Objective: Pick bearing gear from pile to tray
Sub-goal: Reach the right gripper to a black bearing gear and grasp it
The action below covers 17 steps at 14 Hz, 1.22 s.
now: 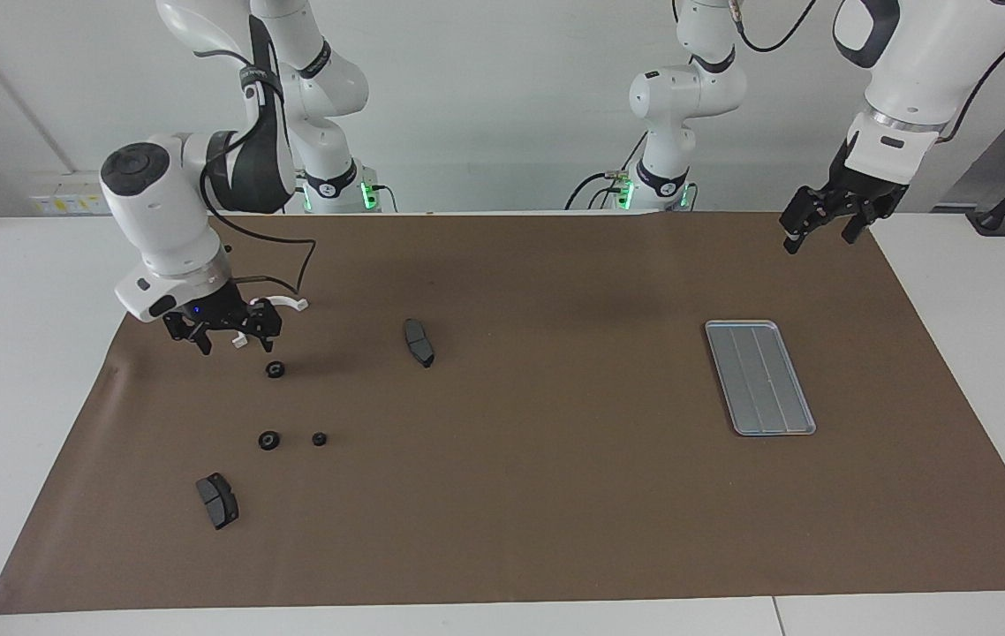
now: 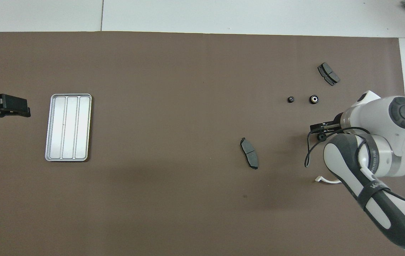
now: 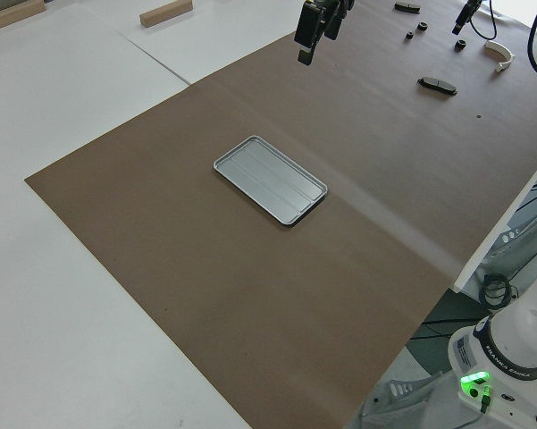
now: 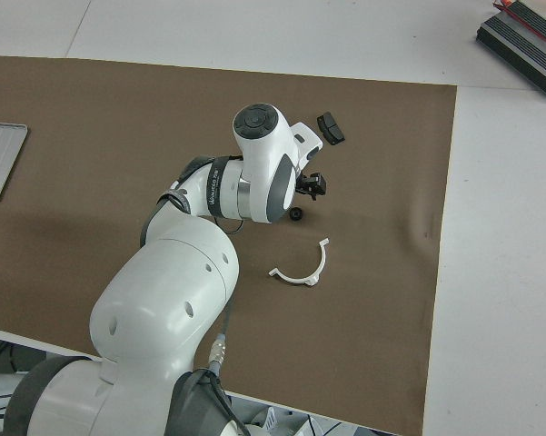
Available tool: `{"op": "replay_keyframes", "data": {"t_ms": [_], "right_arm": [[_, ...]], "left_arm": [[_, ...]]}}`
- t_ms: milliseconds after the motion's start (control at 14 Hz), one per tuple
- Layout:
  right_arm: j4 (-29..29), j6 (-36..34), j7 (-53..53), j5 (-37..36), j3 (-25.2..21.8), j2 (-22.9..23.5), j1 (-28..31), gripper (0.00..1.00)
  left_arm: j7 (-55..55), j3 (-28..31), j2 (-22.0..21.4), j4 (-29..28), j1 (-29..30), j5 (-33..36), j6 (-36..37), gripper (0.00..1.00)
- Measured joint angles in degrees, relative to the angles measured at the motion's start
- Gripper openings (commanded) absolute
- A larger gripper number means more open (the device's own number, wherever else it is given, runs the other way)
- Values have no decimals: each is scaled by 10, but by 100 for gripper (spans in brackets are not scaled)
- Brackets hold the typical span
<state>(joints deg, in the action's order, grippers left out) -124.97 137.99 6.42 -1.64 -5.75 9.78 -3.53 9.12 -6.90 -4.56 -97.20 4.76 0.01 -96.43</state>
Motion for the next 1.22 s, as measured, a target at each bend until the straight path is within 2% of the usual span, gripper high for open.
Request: {"op": "replay_keyframes", "data": {"t_ms": [286,644,787,1074,1217], "right_arm": [[-22,15,20,0,0,2,7,100],[-50,42,24,0,0,2,11,83],[-52,42,24,1,0,2,11,70],[-55,42,24,1,0,1,10,66],[-56,42,24,1,0,1,9,58]], "left_arm": [[0,0,0,0,0,0,0,100],[0,0,0,0,0,0,0,100],[0,0,0,0,0,0,0,100],[0,0,0,0,0,0,0,100],[0,0,0,0,0,0,0,100]]}}
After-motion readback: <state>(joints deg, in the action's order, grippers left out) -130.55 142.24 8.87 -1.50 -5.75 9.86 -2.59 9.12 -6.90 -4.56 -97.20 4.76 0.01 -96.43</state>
